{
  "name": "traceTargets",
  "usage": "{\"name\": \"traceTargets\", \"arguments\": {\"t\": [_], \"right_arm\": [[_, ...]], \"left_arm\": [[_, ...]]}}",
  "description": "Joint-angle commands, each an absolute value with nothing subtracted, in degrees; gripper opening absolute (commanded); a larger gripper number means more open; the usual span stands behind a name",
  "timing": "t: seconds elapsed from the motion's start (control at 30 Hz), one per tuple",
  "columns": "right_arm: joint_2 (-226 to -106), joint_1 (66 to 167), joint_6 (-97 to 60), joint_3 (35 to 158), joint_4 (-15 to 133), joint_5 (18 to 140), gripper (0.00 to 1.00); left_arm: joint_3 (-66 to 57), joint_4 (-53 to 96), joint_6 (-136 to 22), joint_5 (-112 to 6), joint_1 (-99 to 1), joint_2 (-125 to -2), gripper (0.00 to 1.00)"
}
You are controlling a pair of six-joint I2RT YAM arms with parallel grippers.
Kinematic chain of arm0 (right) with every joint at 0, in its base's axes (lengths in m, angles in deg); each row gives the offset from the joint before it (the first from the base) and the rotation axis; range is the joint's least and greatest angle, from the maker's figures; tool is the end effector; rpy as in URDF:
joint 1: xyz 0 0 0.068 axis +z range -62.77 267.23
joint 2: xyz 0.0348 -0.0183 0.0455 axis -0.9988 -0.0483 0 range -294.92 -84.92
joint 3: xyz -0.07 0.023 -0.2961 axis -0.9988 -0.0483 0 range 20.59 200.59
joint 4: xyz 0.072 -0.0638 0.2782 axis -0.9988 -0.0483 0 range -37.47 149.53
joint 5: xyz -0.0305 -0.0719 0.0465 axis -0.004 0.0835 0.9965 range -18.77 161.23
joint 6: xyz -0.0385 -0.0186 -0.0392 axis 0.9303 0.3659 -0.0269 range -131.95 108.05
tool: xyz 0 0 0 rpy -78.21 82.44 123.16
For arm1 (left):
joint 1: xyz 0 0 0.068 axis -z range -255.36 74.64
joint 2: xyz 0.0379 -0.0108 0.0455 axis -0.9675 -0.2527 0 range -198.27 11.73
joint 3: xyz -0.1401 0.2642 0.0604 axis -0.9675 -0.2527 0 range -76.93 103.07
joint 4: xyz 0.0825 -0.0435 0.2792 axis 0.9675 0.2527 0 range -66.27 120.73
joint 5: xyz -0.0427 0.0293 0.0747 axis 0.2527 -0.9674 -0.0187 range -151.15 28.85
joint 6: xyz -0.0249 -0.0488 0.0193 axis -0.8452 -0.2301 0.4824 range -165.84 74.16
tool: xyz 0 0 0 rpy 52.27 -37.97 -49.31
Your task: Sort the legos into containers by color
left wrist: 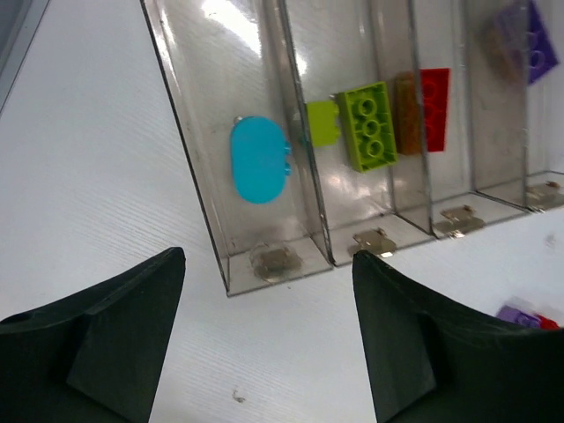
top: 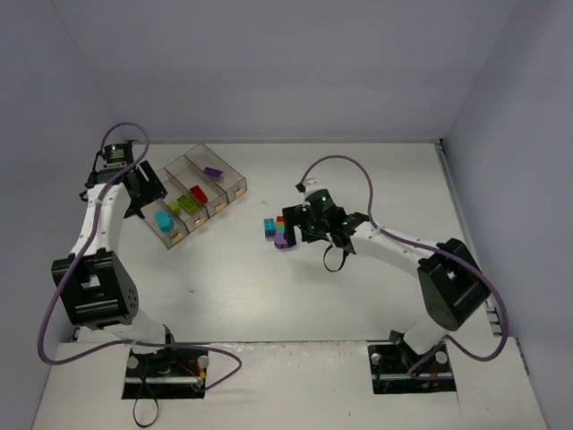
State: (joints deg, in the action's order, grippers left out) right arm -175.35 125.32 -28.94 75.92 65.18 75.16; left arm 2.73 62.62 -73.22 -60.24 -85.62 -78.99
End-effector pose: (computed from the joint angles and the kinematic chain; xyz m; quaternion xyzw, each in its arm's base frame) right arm 0.3022 0.2404 0.2421 -0.1750 0.8454 0.2592 0.4330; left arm 0.3782 0.0678 0.3274 -0.3004 0.8902 -0.0584 0.3375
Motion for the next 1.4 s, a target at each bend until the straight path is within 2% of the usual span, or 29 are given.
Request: {"name": "traceTargets", "arguments": {"t": [0.0, 0.17, 0.47, 0.9, 1.0, 1.03, 1.1, 1.13, 1.17, 1.2, 1.23, 1.37], "right_arm": [[-179.6, 128.0, -33.6, 81.3, 66.3, 69.2, 0.88], [-185.5, 132.1, -37.0, 85.1, 64.5, 64.2, 0.89], [-194.1, 133.0, -43.2, 89.2, 61.3, 57.6, 0.89], [-199.5, 133.2, -44.0, 93.0, 60.0, 53.5, 0.84], [-199.9, 133.1, -43.3, 93.0, 59.8, 53.7, 0.70], [-199.7, 133.2, -43.2, 92.8, 59.8, 54.4, 0.60], [-198.7, 133.3, -42.5, 91.7, 59.8, 54.9, 0.48], [-198.4, 133.3, -42.0, 90.6, 59.8, 55.2, 0.34], [-197.4, 133.5, -41.1, 89.9, 59.9, 55.3, 0.26], [-196.9, 133.6, -39.0, 89.4, 60.3, 55.5, 0.10], [-195.2, 133.6, -37.5, 87.7, 61.1, 56.2, 0.02], [-187.9, 134.6, -29.4, 80.6, 67.3, 58.8, 0.00]], "left_arm": [[4.0, 63.5, -74.1, -57.2, -83.7, -71.6, 0.70], [0.9, 65.4, -75.2, -55.1, -79.8, -65.6, 0.70], [-3.2, 68.3, -76.8, -53.0, -71.8, -59.2, 0.70], [-7.7, 68.6, -77.3, -51.4, -70.3, -56.8, 0.70], [-8.3, 68.5, -77.4, -50.6, -70.3, -56.9, 0.70], [-8.4, 68.4, -77.4, -50.3, -70.3, -57.0, 0.70], [-8.3, 68.4, -77.4, -49.5, -70.1, -57.0, 0.70], [-8.1, 68.3, -77.3, -49.4, -69.7, -56.8, 0.70], [-7.8, 68.3, -77.1, -48.9, -69.4, -56.9, 0.70], [-7.6, 68.0, -77.1, -48.3, -69.2, -56.8, 0.70], [-7.2, 67.9, -77.1, -47.4, -68.8, -57.0, 0.70], [-6.9, 65.7, -78.3, -41.3, -66.9, -57.5, 0.70]]}}
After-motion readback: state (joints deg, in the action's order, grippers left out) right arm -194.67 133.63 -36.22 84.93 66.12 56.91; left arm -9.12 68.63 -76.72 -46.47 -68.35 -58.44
